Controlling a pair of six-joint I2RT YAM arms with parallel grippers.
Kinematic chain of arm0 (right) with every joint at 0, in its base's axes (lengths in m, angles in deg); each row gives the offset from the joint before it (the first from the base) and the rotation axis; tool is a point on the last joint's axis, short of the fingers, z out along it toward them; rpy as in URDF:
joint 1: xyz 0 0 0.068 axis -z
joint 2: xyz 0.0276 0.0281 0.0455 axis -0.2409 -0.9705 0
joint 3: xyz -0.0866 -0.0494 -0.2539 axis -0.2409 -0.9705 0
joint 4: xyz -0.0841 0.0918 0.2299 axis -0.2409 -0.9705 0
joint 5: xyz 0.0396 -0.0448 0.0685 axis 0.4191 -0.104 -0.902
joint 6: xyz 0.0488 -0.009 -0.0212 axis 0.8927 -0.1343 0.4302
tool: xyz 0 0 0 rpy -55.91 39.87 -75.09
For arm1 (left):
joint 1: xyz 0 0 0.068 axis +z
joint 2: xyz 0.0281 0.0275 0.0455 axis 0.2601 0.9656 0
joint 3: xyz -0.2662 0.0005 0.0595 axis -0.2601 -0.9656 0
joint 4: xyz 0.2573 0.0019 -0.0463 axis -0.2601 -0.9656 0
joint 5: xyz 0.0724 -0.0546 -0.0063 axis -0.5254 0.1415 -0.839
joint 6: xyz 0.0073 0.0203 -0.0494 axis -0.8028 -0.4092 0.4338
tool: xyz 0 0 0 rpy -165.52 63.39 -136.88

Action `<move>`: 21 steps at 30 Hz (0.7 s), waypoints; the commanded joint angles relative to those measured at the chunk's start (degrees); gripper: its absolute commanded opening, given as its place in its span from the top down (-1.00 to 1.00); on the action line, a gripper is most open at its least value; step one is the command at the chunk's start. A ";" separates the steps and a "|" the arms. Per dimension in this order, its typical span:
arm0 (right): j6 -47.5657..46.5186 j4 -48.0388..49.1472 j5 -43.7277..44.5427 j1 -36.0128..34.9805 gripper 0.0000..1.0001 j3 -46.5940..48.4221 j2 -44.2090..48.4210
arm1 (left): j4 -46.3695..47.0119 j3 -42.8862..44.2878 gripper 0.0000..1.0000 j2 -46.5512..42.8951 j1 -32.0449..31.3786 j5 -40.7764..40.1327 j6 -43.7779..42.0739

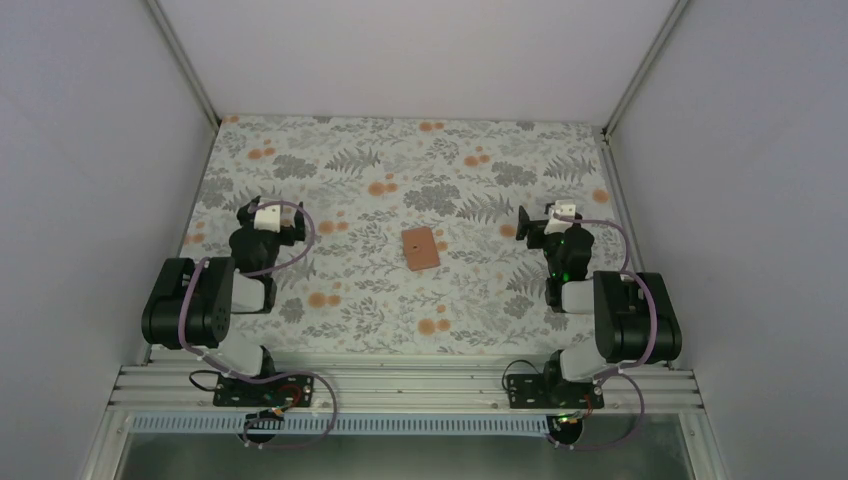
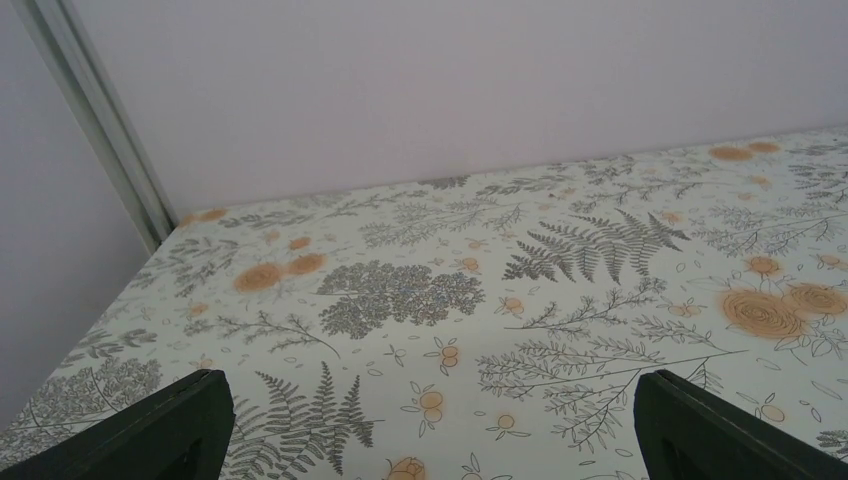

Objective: Take the credit cards out of the card holder

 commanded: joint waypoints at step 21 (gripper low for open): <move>11.72 -43.62 -14.37 -1.42 -0.99 31.89 12.26 | -39.81 25.24 -1.00 -8.35 2.13 5.22 -1.21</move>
